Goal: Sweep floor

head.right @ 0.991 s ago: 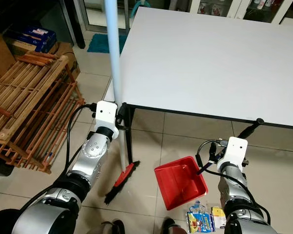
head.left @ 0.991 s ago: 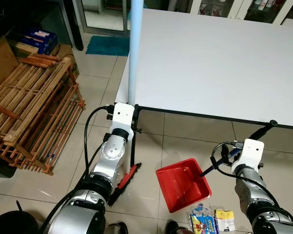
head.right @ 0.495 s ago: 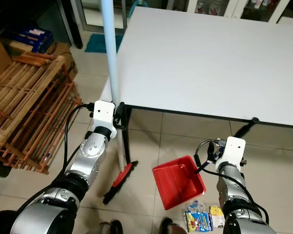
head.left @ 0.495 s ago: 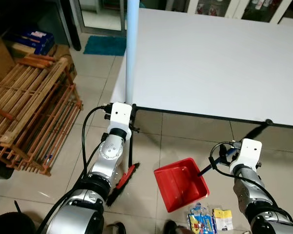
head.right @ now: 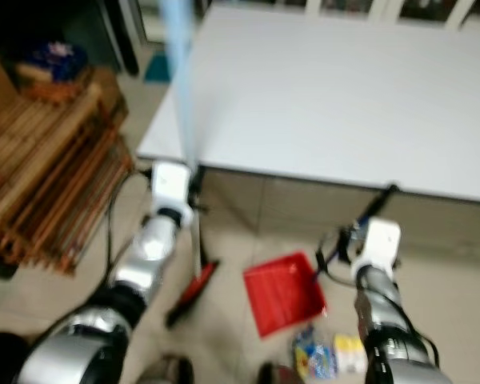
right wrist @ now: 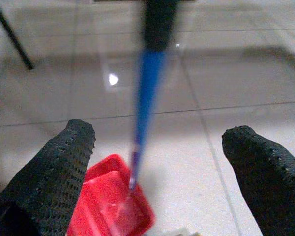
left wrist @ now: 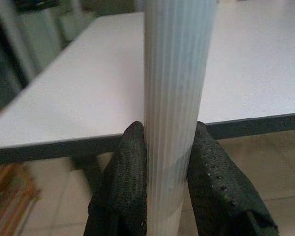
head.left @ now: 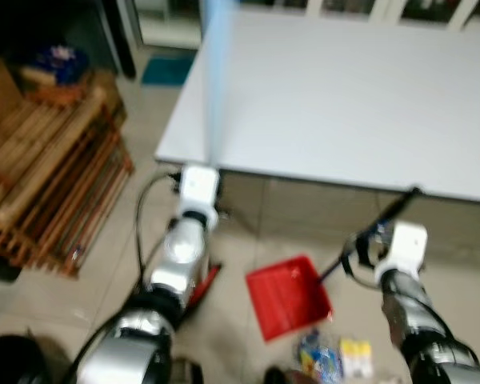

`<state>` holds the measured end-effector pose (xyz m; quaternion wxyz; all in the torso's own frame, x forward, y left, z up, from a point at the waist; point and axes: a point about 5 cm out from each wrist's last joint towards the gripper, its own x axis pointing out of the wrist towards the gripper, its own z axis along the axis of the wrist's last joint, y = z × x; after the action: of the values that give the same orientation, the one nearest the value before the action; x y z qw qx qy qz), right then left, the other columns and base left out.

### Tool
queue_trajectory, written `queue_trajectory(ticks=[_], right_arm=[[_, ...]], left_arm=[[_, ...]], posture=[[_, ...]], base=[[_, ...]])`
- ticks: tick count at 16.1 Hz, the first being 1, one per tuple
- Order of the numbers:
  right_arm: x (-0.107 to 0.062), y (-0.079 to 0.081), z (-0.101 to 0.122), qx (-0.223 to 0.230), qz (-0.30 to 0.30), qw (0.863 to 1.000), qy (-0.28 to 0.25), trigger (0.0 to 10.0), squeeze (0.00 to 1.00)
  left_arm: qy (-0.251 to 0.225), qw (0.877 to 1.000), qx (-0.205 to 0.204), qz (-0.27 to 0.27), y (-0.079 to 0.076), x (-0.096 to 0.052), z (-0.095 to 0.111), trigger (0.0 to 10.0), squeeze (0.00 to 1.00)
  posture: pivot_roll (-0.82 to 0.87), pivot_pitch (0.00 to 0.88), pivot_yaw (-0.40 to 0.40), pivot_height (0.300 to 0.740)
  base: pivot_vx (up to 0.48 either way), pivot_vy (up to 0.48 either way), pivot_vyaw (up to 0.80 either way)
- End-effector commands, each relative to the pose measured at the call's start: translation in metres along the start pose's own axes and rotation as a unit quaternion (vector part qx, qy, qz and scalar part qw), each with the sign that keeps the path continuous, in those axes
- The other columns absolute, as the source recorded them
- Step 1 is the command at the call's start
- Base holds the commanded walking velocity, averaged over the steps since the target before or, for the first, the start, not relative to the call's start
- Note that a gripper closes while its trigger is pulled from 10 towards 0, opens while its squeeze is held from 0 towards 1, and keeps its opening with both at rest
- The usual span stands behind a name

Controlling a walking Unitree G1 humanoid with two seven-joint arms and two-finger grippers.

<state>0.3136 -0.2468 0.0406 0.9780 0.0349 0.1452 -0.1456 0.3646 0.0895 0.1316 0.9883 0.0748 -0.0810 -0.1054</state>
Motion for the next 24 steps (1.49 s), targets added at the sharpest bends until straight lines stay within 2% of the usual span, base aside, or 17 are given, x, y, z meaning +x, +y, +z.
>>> queue_trajectory(ticks=[1,4,21,24], right_arm=[[-0.001,-0.001,-0.001,0.002,0.001,1.0,0.0,10.0,0.0],[-0.001,-0.001,-0.001,0.002,0.002,1.0,0.0,10.0,0.0],[0.0,0.005,0.0,0.005,0.015,1.0,-0.002,10.0,0.0],[0.0,0.012,-0.001,-0.001,0.032,0.999,0.004,10.0,0.0]], left_arm=[[-0.018,1.0,-0.004,0.004,0.001,0.003,0.008,10.0,0.0],[-0.018,1.0,-0.005,0.006,0.001,0.003,0.008,10.0,0.0],[-0.02,1.0,-0.013,0.01,0.003,0.003,0.008,10.0,0.0],[-0.021,1.0,-0.012,0.011,0.004,0.002,0.008,10.0,0.0]], posture=[[0.05,0.189,-0.026,0.74],[0.05,0.191,-0.028,0.74],[0.05,0.19,-0.029,0.74],[0.06,0.195,-0.026,0.74]], base=[[0.0,-0.3,0.0],[0.0,-0.298,0.0],[0.0,0.0,0.0],[0.0,0.0,0.0]])
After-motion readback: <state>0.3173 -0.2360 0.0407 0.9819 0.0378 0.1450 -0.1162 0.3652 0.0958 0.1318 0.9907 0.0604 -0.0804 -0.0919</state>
